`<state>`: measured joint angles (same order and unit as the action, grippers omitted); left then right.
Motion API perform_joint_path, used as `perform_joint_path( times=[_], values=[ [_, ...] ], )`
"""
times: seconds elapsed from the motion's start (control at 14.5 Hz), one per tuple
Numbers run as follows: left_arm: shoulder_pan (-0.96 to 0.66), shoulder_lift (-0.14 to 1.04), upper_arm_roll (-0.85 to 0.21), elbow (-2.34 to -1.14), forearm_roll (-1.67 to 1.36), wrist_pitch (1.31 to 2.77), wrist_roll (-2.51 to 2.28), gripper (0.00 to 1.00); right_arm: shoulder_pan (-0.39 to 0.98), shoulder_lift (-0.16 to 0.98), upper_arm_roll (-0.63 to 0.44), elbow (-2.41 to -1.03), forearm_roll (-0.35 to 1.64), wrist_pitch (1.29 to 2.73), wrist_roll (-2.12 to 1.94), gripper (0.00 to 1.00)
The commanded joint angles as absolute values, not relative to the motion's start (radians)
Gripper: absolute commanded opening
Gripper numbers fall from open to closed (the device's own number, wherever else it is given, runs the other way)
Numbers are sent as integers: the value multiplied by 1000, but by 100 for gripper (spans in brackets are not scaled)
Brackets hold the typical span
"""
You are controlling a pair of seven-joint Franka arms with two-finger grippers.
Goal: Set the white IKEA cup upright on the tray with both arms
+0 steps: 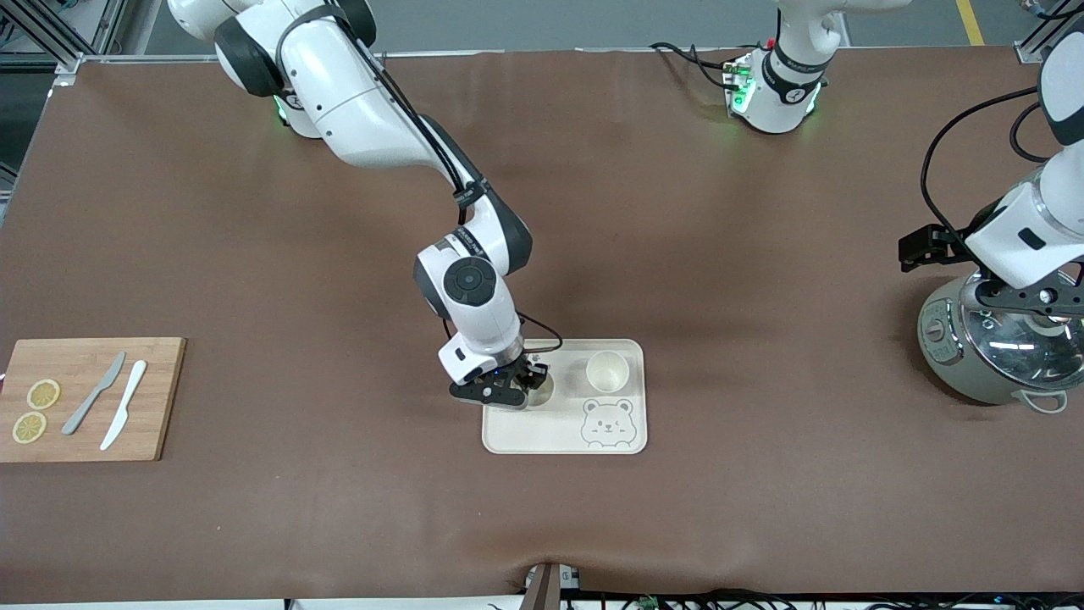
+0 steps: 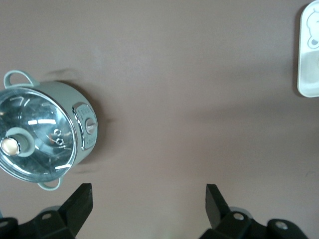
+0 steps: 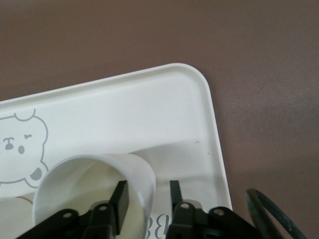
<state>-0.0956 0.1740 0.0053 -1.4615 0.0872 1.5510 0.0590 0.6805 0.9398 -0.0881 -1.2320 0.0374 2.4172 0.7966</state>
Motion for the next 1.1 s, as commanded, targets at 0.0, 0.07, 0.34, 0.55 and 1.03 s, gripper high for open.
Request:
perform_joint_path(
  times=[0.0, 0.07, 0.34, 0.55, 1.03],
  values=[
    [-94, 167, 3, -1453, 52, 1601, 95, 100, 676, 919, -94, -1206, 6, 2393, 815, 100],
    [-94, 166, 3, -1453, 46, 1612, 127, 100, 673, 902, -94, -1210, 5, 2378, 810, 100],
    [-95, 163, 2, -1453, -9, 1617, 193, 100, 647, 749, -94, -1213, -2, 2145, 737, 100],
    [-92, 160, 3, -1453, -80, 1618, 195, 100, 612, 539, -92, -1249, 5, 1872, 657, 100],
    [-94, 160, 6, -1453, -60, 1634, 195, 100, 344, 17, -92, -1601, 15, 1643, 295, 100]
  ],
)
